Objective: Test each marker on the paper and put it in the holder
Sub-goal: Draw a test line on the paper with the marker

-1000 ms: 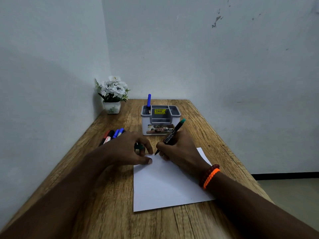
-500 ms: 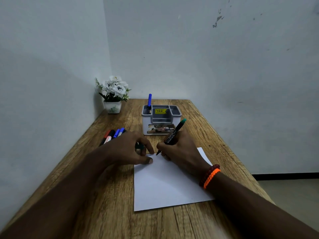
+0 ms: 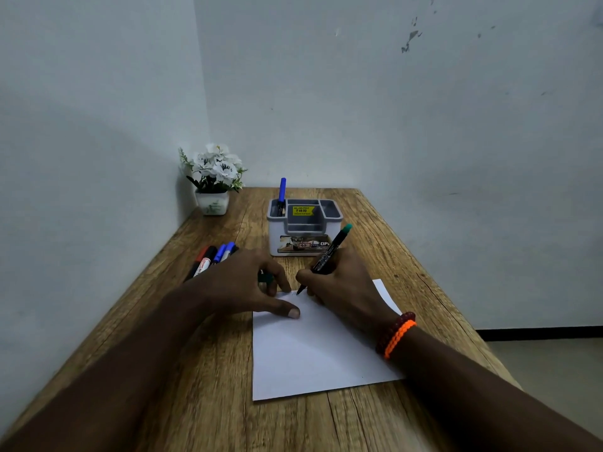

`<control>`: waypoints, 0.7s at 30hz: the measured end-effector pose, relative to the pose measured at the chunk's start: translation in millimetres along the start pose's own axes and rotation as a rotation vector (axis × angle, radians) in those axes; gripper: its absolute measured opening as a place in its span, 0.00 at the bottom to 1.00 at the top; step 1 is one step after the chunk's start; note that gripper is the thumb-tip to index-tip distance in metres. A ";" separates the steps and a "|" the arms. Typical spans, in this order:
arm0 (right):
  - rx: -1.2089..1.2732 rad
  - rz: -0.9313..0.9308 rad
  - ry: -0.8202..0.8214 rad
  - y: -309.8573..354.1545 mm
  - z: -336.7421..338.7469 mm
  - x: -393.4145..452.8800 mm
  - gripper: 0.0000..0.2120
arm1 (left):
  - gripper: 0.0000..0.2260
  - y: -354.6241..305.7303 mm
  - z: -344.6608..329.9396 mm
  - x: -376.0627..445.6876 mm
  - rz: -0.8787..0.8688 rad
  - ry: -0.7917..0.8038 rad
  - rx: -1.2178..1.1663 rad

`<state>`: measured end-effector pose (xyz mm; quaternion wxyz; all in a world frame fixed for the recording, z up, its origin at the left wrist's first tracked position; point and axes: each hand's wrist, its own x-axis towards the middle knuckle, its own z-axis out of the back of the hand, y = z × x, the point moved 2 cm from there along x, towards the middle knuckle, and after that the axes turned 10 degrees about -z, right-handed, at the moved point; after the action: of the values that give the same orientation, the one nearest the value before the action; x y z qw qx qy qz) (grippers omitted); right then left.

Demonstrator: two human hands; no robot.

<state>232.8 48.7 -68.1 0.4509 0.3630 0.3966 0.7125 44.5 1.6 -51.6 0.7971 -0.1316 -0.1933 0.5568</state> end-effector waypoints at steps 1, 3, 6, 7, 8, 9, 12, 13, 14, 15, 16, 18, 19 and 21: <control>-0.001 0.000 -0.001 -0.2 0.1 0.2 0.05 | 0.22 -0.5 0.0 -0.1 -0.004 0.003 0.000; -0.006 0.002 -0.005 -0.9 0.4 0.9 0.04 | 0.22 -0.4 0.1 0.2 -0.011 0.005 0.004; -0.002 -0.008 -0.005 -1.6 0.1 2.6 0.05 | 0.22 1.1 -0.2 0.7 -0.007 0.002 -0.010; 0.000 -0.009 -0.004 -1.7 -0.1 2.8 0.05 | 0.23 1.7 -0.4 0.9 -0.006 0.004 -0.011; 0.000 -0.009 -0.006 -1.4 -0.1 2.9 0.05 | 0.22 2.1 -0.9 1.4 -0.004 0.009 -0.011; -0.002 -0.007 -0.008 -1.4 -0.2 2.8 0.06 | 0.22 2.1 -1.2 1.6 -0.003 0.013 -0.012; 0.003 -0.004 -0.001 -0.7 -0.1 2.4 0.07 | 0.22 2.8 -1.8 2.0 0.003 0.017 -0.028; 0.009 0.003 0.002 0.1 0.0 2.0 0.08 | 0.23 3.1 -1.9 1.9 0.002 0.014 -0.036; 0.012 0.013 0.004 0.9 0.0 1.7 0.09 | 0.24 3.2 -1.9 1.7 0.001 0.012 -0.045; 0.011 0.019 0.005 1.0 -0.2 1.5 0.10 | 0.24 2.6 -1.7 1.5 -0.001 0.009 -0.053; 0.009 0.017 0.003 1.2 -0.2 1.1 0.10 | 0.24 2.8 -1.8 1.5 -0.003 0.009 -0.057; 0.014 0.007 -0.005 1.2 0.0 0.7 0.09 | 0.23 3.1 -1.9 1.5 -0.009 0.017 -0.056; 0.014 0.008 -0.009 1.1 0.2 0.6 0.09 | 0.23 2.9 -2.0 1.5 -0.012 0.020 -0.053; 0.002 0.014 -0.017 1.3 0.4 0.5 0.10 | 0.23 2.8 -2.4 1.8 -0.013 0.024 -0.047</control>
<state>232.5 49.0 -66.7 0.4490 0.3719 0.3910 0.7122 43.8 4.3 -54.7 0.7997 -0.1555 -0.1975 0.5452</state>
